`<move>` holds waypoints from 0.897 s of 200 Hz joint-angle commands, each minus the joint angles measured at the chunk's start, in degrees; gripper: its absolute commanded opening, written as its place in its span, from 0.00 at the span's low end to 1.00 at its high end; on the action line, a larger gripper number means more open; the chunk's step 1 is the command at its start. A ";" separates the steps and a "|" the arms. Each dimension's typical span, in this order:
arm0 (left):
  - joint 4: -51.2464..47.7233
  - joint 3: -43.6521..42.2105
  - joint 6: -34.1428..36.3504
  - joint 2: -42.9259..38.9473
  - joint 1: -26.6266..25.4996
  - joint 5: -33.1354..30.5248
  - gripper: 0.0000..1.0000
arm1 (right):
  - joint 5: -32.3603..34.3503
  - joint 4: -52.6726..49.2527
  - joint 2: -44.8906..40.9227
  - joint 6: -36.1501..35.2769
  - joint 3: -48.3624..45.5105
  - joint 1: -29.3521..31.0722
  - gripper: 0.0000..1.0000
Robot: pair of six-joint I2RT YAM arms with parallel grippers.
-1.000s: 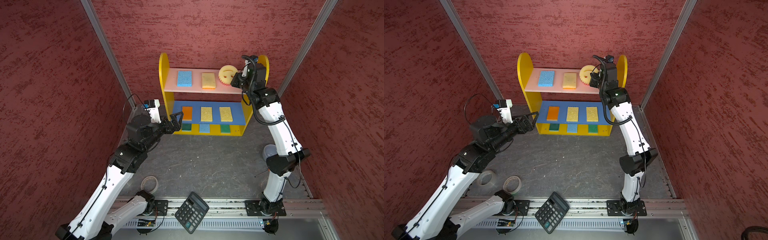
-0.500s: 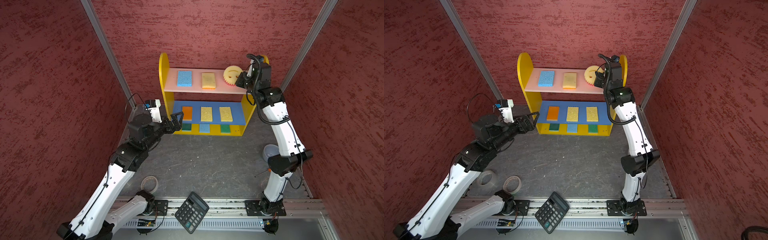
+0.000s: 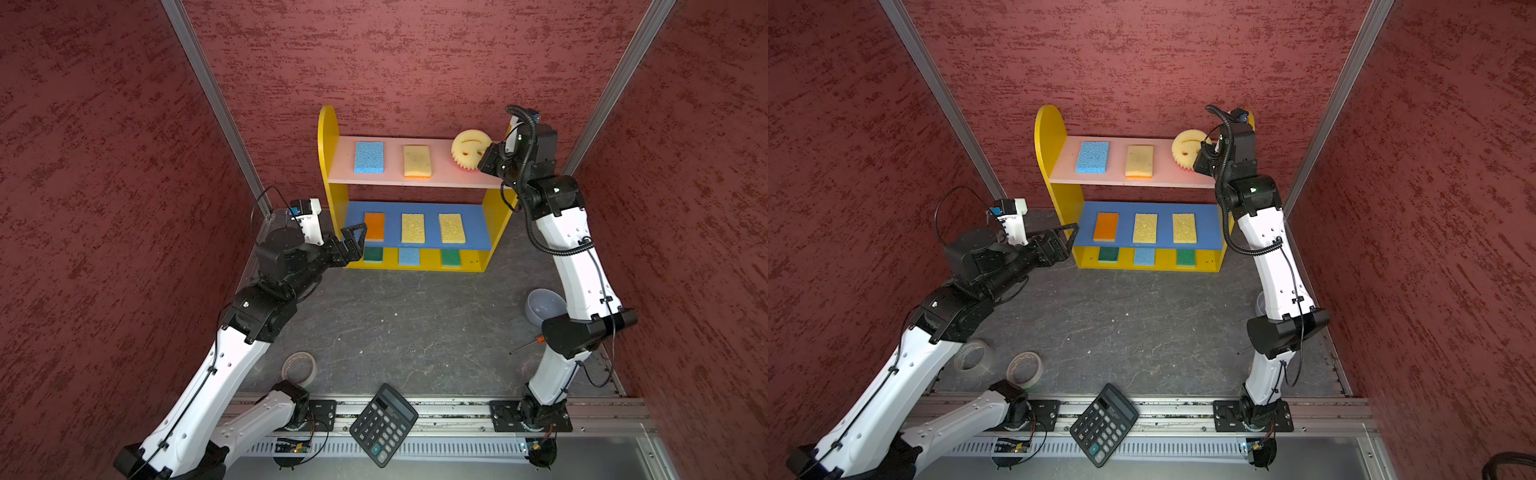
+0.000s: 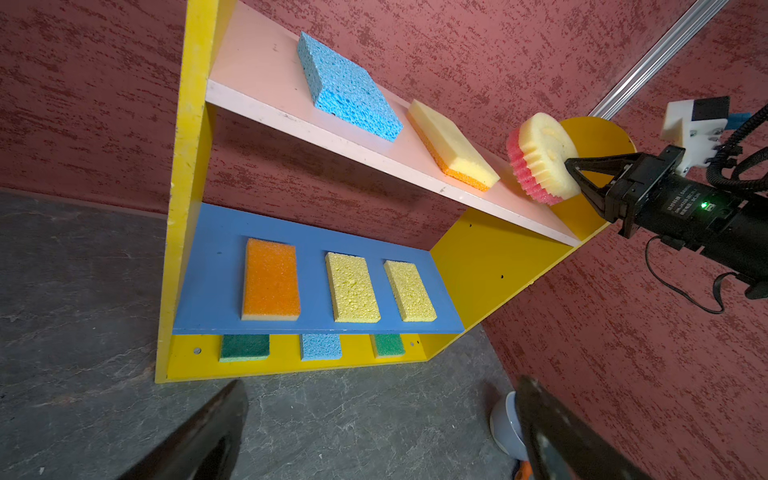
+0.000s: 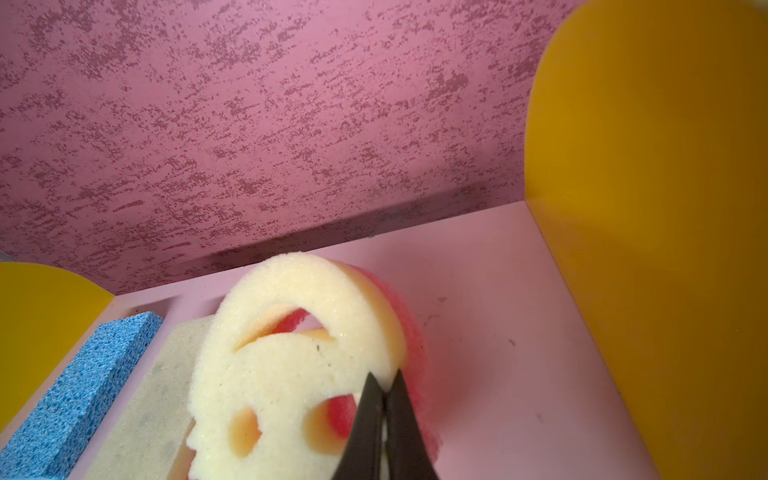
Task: Place and organize the cleaning sponges onto the shelf
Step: 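Set the smiley-face sponge down beside the pale yellow sponge and open the right gripper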
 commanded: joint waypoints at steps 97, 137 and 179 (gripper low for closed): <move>-0.31 -0.98 -0.67 -0.12 0.60 1.11 0.99 | -2.44 -0.46 -0.01 1.93 -2.99 -1.45 0.19; -0.30 -1.00 -0.85 0.10 0.77 1.21 0.99 | -2.57 -0.11 -0.11 2.10 -2.80 -1.71 0.30; -0.10 -0.72 -0.96 0.40 0.84 1.46 0.99 | -2.55 -0.24 -0.22 2.08 -2.42 -1.89 0.35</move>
